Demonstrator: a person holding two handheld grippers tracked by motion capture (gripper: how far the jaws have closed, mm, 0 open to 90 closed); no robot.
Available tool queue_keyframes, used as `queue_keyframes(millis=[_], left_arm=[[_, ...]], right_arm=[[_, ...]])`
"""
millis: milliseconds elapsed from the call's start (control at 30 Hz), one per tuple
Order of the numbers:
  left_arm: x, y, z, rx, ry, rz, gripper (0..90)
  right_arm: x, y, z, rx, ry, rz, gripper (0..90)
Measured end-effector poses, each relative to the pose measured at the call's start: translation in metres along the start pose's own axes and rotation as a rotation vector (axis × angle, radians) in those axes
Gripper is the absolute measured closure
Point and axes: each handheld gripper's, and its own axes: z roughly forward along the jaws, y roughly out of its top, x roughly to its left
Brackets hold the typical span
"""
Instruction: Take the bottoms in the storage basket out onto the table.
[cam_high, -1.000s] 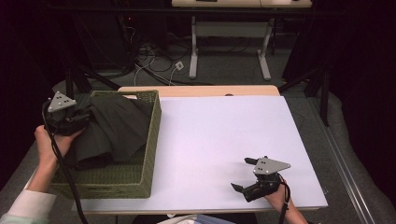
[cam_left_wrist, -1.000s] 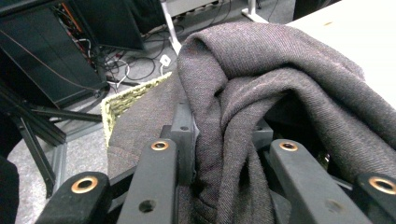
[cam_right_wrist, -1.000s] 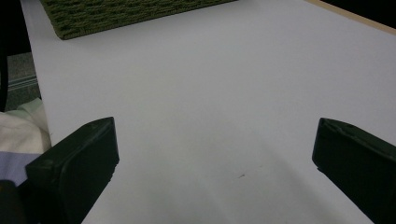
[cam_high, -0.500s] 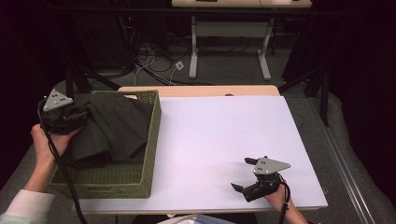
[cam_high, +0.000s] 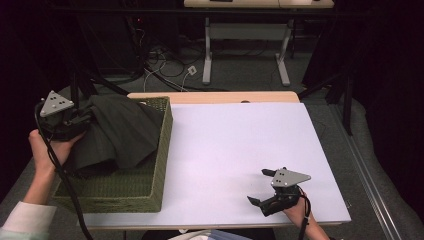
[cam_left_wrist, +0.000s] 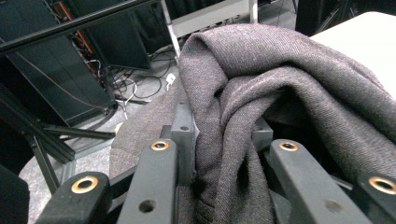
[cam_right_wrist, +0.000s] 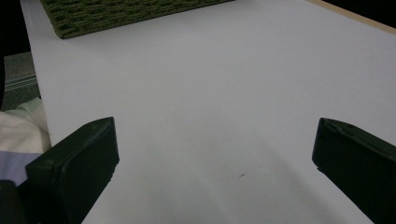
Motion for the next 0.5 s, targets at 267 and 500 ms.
queue_keyframes(millis=[267, 500], left_arm=[[-0.002, 0.006, -0.004, -0.019, -0.001, 0.006, 72.6], [-0.005, 0.012, -0.008, -0.045, 0.004, 0.013, 72.5]], right_arm=[[0.000, 0.000, 0.000, 0.001, 0.000, -0.001, 0.1], [0.000, 0.000, 0.000, 0.001, 0.001, -0.001, 0.1]])
